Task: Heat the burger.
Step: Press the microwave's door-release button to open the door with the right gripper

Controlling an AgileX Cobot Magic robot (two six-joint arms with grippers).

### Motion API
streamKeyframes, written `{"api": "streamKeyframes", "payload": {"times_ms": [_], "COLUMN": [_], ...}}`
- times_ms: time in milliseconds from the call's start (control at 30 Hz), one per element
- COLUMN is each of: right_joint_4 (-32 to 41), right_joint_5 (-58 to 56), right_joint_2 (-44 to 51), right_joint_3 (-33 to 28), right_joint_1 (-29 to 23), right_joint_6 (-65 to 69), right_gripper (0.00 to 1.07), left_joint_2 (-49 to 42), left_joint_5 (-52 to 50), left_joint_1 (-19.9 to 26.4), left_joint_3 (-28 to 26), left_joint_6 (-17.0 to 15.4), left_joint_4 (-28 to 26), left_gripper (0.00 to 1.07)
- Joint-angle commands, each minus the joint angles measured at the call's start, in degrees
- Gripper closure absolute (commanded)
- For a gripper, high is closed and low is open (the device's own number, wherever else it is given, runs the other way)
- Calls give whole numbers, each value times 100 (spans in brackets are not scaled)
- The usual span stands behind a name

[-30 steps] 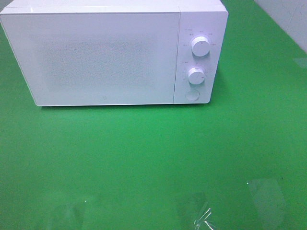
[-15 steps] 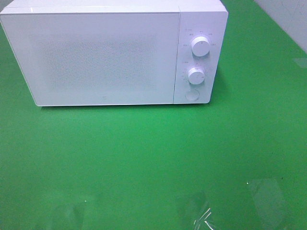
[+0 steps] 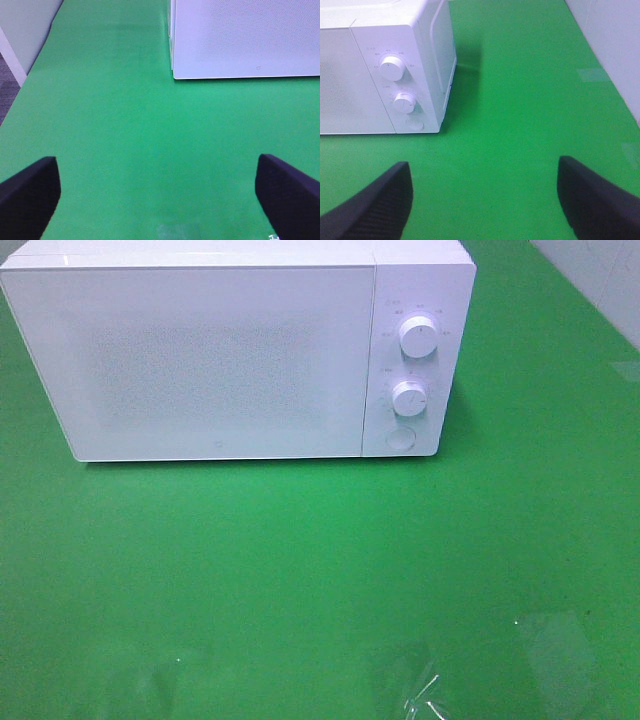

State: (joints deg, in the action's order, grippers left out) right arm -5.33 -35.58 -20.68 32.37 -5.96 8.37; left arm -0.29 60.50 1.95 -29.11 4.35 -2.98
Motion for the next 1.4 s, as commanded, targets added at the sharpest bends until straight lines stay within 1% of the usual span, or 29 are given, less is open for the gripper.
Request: {"api": "streamKeyframes", "payload": {"times_ms": [33, 67, 133, 233, 333, 400, 433, 467, 500, 533, 567, 600, 733, 767, 833, 867, 900, 933, 967, 1000, 1067, 1100, 1133, 1167, 1200, 1233, 1300, 1333, 1400], "right_joint_4": [-17, -17, -17, -17, -17, -17, -17, -17, -17, -17, -17, -17, -17, -17, -17, -17, -17, -17, -17, -11, -11, 6, 6, 6, 6, 97, 172, 315, 395], "right_joint_5": [355, 355, 705, 997, 1868, 2063, 2584, 2584, 3031, 3031, 3507, 3507, 4435, 4950, 5162, 5672, 5672, 6280, 6280, 6973, 7311, 7855, 7855, 8274, 8274, 8537, 8652, 8864, 9070], "right_joint_2": [-418, -418, -940, -1134, -1461, -1518, -1696, -1696, -1828, -1828, -2011, -2011, -2412, -2659, -2756, -3002, -3002, -3300, -3300, -3633, -3816, -4171, -4171, -4544, -4544, -4950, -5111, -5489, -5781], "right_joint_3": [29, 29, 0, -115, -504, -584, -773, -773, -922, -922, -1060, -1060, -1249, -1352, -1404, -1507, -1507, -1610, -1610, -1713, -1770, -1862, -1862, -1902, -1902, -1902, -1902, -1902, -1902], "right_joint_1": [40, 40, 40, 40, 40, 40, 40, 40, 40, 40, 40, 40, 40, 40, 40, 40, 40, 40, 40, 40, 40, 40, 40, 40, 40, 34, 34, 34, 29], "right_joint_6": [-23, -23, -11, 63, 109, 109, 109, 109, 109, 109, 109, 109, 241, 292, 304, 304, 304, 304, 304, 304, 304, 235, 235, 132, 132, 23, 11, 6, 6], "right_gripper": [31, 31, 31, 31, 31, 31, 31, 31, 31, 31, 31, 31, 31, 31, 31, 31, 31, 31, 31, 32, 32, 34, 34, 37, 37, 39, 39, 41, 44], "left_joint_2": [-109, -109, -109, -109, -109, -109, -109, -109, -109, -109, -109, -109, -109, -109, -109, -109, -109, -109, -109, -109, -109, -109, -109, -109, -109, -109, -109, -109, -109], "left_joint_5": [-80, -80, -80, -80, -80, -80, -80, -80, -80, -80, -80, -80, -80, -80, -80, -80, -80, -80, -80, -80, -80, -80, -80, -80, -80, -80, -80, -80, -80], "left_joint_1": [0, 0, 0, 0, 0, 0, 0, 0, 0, 0, 0, 0, 0, 0, 0, 0, 0, 0, 0, 0, 0, 0, 0, 0, 0, 0, 0, 0, 0], "left_joint_3": [29, 29, 29, 29, 29, 29, 29, 29, 29, 29, 29, 29, 29, 29, 29, 29, 29, 29, 29, 29, 29, 29, 29, 29, 29, 29, 29, 29, 29], "left_joint_6": [6, 6, 6, 6, 6, 6, 6, 6, 6, 6, 6, 6, 6, 6, 6, 6, 6, 6, 6, 6, 6, 6, 6, 6, 6, 6, 6, 6, 6], "left_joint_4": [6, 6, 6, 6, 6, 6, 6, 6, 6, 6, 6, 6, 6, 6, 6, 6, 6, 6, 6, 6, 6, 6, 6, 6, 6, 6, 6, 6, 6], "left_gripper": [9, 9, 9, 9, 9, 9, 9, 9, 9, 9, 9, 9, 9, 9, 9, 9, 9, 9, 9, 9, 9, 9, 9, 9, 9, 9, 9, 9, 9]}}
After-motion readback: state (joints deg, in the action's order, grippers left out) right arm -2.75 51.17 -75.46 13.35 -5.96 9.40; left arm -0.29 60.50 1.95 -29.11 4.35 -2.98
